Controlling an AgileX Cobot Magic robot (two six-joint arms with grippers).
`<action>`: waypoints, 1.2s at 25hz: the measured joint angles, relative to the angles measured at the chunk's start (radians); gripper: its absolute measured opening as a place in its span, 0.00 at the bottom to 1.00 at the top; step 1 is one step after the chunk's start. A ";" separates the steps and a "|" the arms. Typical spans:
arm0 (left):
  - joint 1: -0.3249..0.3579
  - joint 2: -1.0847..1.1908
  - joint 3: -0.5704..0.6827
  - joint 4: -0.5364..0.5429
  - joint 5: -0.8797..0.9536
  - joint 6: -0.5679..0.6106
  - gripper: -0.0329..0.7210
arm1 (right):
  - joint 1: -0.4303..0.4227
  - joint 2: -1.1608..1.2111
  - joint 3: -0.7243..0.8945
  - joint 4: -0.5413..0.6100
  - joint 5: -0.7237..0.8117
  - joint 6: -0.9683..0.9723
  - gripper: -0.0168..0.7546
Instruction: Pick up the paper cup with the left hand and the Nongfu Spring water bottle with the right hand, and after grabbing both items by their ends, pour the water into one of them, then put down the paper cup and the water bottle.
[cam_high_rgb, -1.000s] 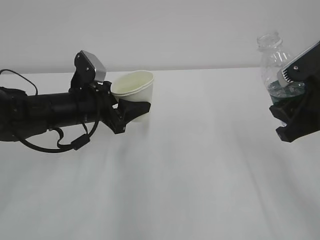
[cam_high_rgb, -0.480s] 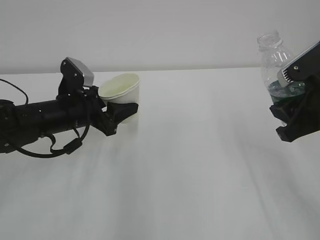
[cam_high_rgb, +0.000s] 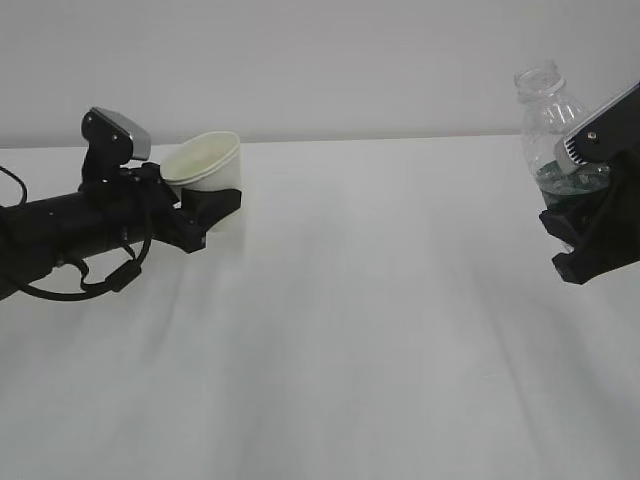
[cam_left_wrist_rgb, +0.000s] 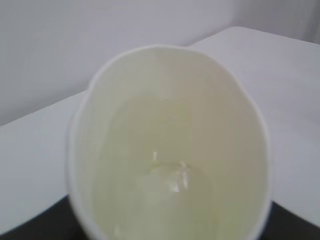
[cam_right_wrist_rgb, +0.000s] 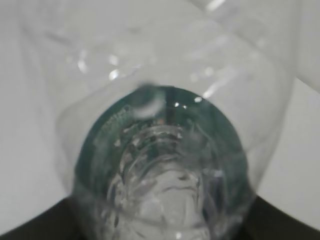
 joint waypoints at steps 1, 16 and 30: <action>0.002 0.000 0.007 -0.007 -0.001 0.004 0.57 | 0.000 0.000 0.000 0.000 0.000 0.000 0.50; 0.031 -0.002 0.194 -0.286 -0.158 0.210 0.57 | 0.000 0.000 0.000 0.000 0.000 0.002 0.50; 0.031 -0.008 0.253 -0.477 -0.159 0.271 0.57 | 0.000 0.000 0.000 0.000 0.000 0.002 0.50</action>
